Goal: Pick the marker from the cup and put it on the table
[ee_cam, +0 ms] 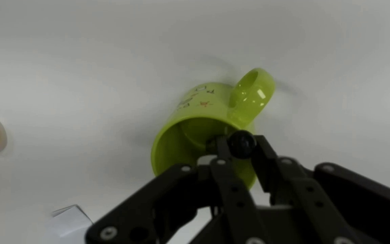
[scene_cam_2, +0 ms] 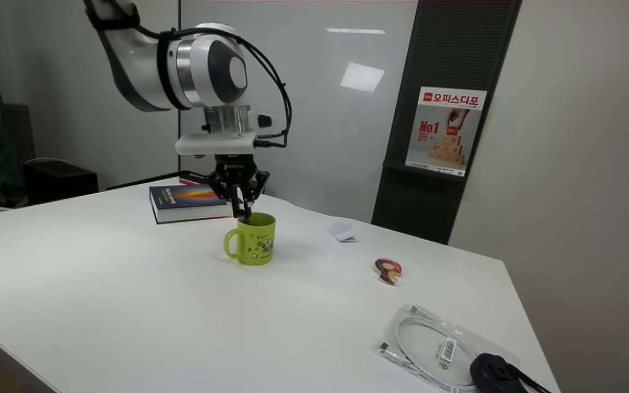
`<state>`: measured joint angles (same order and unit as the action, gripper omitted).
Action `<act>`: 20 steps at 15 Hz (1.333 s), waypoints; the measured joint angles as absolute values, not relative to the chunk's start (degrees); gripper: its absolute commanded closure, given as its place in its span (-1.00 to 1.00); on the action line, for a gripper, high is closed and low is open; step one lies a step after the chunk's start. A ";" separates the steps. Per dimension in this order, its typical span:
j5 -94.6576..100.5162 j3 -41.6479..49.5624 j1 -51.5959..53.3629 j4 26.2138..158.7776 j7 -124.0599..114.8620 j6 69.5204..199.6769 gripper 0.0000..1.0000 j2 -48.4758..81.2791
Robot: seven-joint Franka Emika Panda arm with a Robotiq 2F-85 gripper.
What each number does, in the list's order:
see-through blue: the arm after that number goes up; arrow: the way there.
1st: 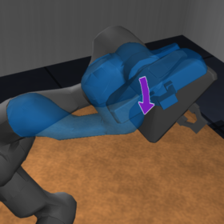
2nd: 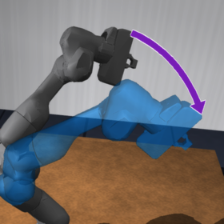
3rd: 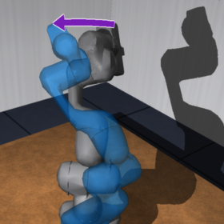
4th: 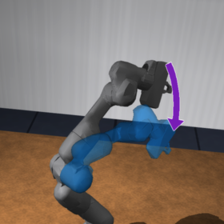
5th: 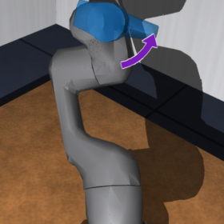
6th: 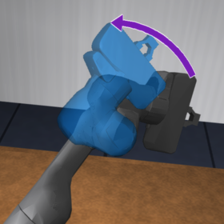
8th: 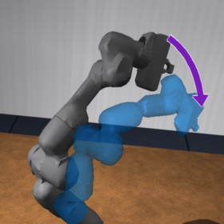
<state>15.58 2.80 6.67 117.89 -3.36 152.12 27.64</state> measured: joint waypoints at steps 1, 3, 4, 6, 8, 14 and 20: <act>15.43 2.80 6.67 118.39 -3.38 152.10 0.89 27.01; 15.29 2.84 6.67 119.50 -3.68 151.96 0.89 25.48; 15.30 2.93 6.68 120.04 -4.02 151.80 0.89 24.57; 15.55 3.27 6.82 120.66 -4.80 150.76 0.89 22.51; 15.71 3.48 7.14 120.75 -5.45 148.04 0.89 20.09; 3.44 -2.73 6.39 117.67 2.52 132.74 0.89 14.90; -8.93 -6.13 5.34 109.15 8.07 116.14 0.89 17.54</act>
